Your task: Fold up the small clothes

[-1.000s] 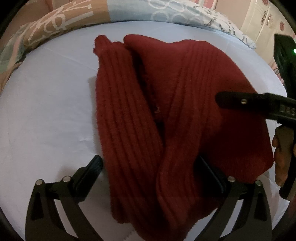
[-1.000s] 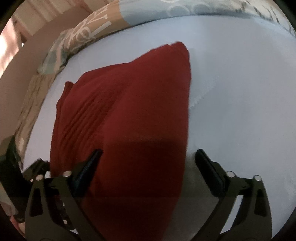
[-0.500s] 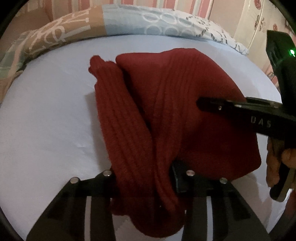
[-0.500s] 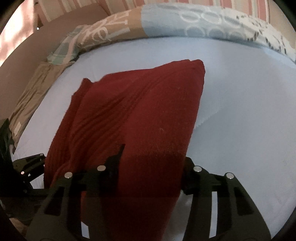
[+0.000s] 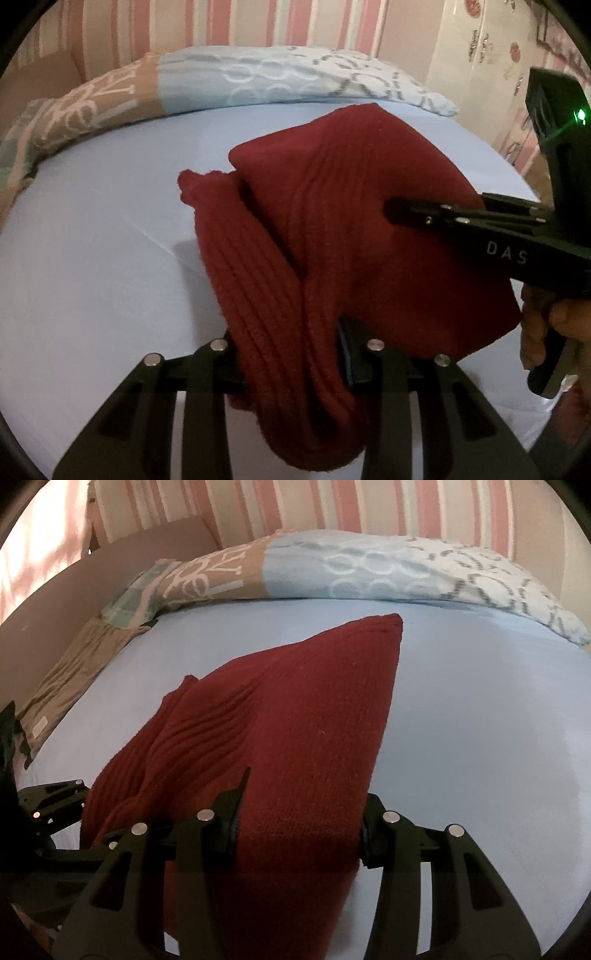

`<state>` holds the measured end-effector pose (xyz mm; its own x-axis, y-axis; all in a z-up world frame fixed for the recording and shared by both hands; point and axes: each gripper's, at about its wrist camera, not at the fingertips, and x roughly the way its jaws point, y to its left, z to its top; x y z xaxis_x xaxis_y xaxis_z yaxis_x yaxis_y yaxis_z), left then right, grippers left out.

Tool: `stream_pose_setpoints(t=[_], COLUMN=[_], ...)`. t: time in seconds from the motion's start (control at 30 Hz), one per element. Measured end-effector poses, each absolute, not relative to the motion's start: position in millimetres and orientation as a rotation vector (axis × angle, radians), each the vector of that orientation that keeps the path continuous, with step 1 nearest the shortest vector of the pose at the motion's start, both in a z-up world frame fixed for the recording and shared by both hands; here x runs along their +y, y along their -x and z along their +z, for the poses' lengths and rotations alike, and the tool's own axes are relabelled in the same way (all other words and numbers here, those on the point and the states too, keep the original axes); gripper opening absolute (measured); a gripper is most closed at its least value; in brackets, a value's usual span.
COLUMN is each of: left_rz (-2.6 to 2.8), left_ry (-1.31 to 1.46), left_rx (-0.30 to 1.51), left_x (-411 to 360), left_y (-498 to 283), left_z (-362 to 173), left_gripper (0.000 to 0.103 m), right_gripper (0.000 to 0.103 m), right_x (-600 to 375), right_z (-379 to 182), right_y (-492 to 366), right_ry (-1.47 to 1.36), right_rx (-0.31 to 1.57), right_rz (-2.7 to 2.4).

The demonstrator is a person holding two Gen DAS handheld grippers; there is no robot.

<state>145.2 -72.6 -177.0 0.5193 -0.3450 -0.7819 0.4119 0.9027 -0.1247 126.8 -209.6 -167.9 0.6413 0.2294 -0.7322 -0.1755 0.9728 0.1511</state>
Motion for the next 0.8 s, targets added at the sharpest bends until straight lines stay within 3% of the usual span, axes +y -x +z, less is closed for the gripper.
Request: stream_pose_setpoints(t=[0.27,0.37,0.5,0.63,0.73,0.8], left_rz=[-0.466,-0.459,-0.469,-0.483,-0.488,-0.456], left_ry=[-0.097,-0.086,-0.043,-0.060,-0.090,-0.170], left_rx=[0.988,1.010,0.978,0.910,0.870,0.869], left_x=[-128.4,-127.4,-110.0,-105.1,-106.2,-110.2], left_y=[-107.4,-107.7,-105.7,-100.1,-99.1,-100.5], left_z=[-212.7,-224.6,-208.7,-182.6,-168.9,-176.1], left_gripper=[0.036,0.046,0.058,0.065,0.074,0.074], right_gripper=[0.051,0.060,0.092,0.099,0.100,0.100], right_x=[-255.1,-260.7,-254.4,-247.8,-247.7,-243.0], right_z=[-214.9,-219.7,-200.6,-173.6,-169.3,-172.3], right_y=[-95.3,-92.1,-80.6,-61.8,-49.2,-38.0], right_ry=[-0.063,-0.108,-0.050,0.017,0.000,0.032], right_rx=[0.974,0.981,0.947,0.868,0.870,0.877], right_rz=[0.210,0.209,0.188,0.143,0.124,0.110])
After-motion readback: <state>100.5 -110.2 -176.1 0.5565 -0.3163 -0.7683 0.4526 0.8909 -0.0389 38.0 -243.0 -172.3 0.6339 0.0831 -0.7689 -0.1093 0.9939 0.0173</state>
